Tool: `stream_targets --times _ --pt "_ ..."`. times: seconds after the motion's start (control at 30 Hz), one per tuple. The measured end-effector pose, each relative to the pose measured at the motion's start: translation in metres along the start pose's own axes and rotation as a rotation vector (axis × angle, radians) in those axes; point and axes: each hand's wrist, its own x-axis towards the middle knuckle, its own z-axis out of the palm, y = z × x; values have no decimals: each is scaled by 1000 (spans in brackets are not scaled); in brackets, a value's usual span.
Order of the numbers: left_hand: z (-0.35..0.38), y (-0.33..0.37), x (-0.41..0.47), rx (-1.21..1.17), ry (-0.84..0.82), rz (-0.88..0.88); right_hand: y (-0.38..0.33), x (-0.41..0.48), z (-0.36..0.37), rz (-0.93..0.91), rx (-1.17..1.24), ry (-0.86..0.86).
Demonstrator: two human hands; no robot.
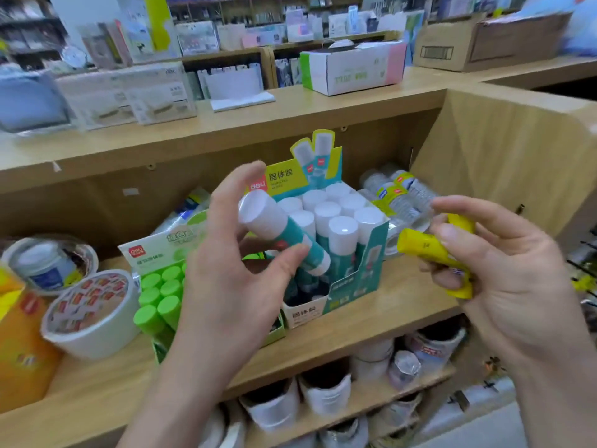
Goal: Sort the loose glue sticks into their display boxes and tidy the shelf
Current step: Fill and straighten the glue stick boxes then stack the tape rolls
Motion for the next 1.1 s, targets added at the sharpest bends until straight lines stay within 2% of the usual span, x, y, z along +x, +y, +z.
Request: stream_targets --times 0.07,0.17,0.3,0.43,0.57,0.7,0.87,1.1 --pt "6 -1 -1 187 -14 37 -2 12 2 -33 -85 -8" --pt "17 -7 -4 399 -35 87 -1 30 1 -63 -206 -142" --pt "31 -5 -10 482 -91 82 5 47 -3 -119 -397 -364" --pt "40 -7 -14 547 40 106 13 55 -7 -177 -529 -575" --pt "47 -10 -19 615 128 117 16 62 -11 -228 -621 -669" --pt "45 -11 -19 793 140 191 18 65 -14 -263 -659 -708" --pt "47 -11 -21 757 140 155 20 65 -16 -260 -611 -720" --pt "49 -6 -25 816 105 92 22 58 -15 -262 -488 -652"
